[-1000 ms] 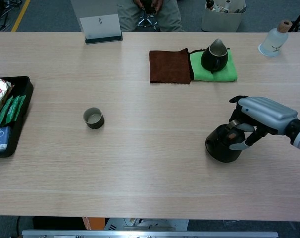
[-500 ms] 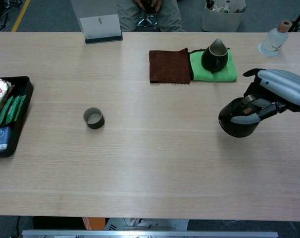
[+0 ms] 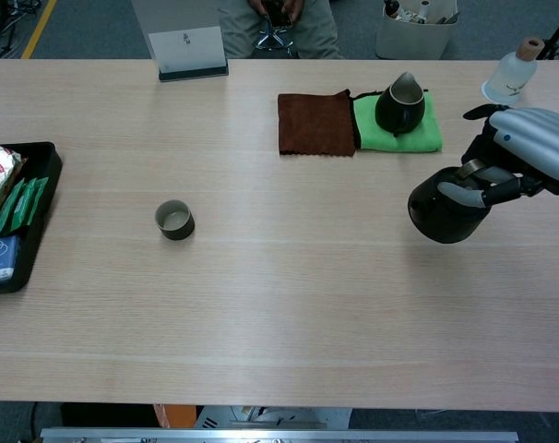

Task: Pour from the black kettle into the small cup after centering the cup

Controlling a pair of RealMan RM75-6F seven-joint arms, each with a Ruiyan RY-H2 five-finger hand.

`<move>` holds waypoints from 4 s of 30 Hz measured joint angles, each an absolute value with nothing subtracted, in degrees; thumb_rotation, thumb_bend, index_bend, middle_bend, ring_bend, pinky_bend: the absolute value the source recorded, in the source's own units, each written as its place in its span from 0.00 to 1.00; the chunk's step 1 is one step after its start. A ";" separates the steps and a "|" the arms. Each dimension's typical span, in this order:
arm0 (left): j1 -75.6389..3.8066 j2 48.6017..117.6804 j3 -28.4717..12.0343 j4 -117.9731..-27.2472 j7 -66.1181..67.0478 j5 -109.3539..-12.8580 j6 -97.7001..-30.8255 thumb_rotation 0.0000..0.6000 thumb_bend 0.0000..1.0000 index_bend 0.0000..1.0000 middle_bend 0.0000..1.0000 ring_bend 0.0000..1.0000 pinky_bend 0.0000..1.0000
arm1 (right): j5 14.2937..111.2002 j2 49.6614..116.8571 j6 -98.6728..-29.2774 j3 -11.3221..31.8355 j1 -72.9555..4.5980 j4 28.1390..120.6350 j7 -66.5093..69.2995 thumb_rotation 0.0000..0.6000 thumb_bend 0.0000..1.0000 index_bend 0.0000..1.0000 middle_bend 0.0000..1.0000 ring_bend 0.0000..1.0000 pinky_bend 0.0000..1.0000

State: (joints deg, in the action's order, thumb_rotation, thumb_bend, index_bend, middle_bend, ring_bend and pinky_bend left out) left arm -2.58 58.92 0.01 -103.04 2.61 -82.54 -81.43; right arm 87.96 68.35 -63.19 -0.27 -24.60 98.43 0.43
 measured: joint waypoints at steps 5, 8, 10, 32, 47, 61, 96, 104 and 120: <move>-2.63 59.03 0.01 -102.77 2.21 -82.67 -81.48 0.42 0.06 0.27 0.23 0.18 0.15 | 88.21 68.50 -64.30 -0.11 -24.23 98.61 -1.10 0.65 0.41 1.00 0.99 1.00 0.13; -2.67 59.14 0.02 -102.59 2.05 -82.73 -81.48 0.42 0.06 0.27 0.23 0.18 0.15 | 88.54 68.62 -65.17 0.06 -24.00 98.51 -1.57 0.70 0.41 1.00 0.99 1.00 0.14; -2.72 59.28 0.08 -102.45 1.97 -82.78 -81.37 0.42 0.06 0.27 0.23 0.18 0.15 | 88.72 68.70 -65.77 0.19 -23.83 98.35 -2.17 0.75 0.42 1.00 0.99 1.00 0.15; -7.14 60.56 -0.95 -101.23 2.51 -84.02 -76.36 1.00 0.06 0.26 0.24 0.18 0.15 | 89.52 67.45 -70.96 1.80 -21.86 98.67 -2.74 0.77 0.40 1.00 0.99 1.00 0.17; -20.54 67.46 -3.03 -100.85 4.36 -86.38 -60.81 1.00 0.07 0.25 0.24 0.19 0.15 | 89.44 65.47 -72.38 2.71 -21.23 100.20 -2.58 0.77 0.39 1.00 1.00 1.00 0.17; -28.44 78.77 -4.25 -95.20 15.38 -77.72 -52.20 1.00 0.13 0.28 0.23 0.19 0.15 | 89.88 63.48 -73.68 2.79 -20.17 99.61 0.36 0.77 0.39 1.00 0.99 1.00 0.17; -35.16 91.62 -4.15 -83.32 26.62 -63.93 -50.54 1.00 0.14 0.29 0.16 0.09 0.15 | 90.95 61.07 -75.23 2.79 -18.67 98.38 4.96 0.77 0.39 1.00 0.99 1.00 0.17; -35.88 92.65 -3.84 -82.47 27.53 -61.93 -50.46 1.00 0.18 0.34 0.16 0.09 0.15 | 90.94 60.93 -75.32 2.76 -18.43 97.94 5.61 0.78 0.38 1.00 0.99 1.00 0.17; -37.90 93.69 -3.06 -81.40 29.83 -60.03 -49.96 1.00 0.22 0.36 0.16 0.09 0.15 | 91.19 60.72 -75.24 2.69 -18.25 97.34 6.51 0.77 0.39 1.00 0.99 1.00 0.17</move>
State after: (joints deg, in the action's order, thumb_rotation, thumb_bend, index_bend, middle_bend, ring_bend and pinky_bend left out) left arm -37.90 93.69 -3.06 -81.40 29.83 -60.03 -49.96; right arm 91.19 60.72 -75.24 2.69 -18.25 97.34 6.51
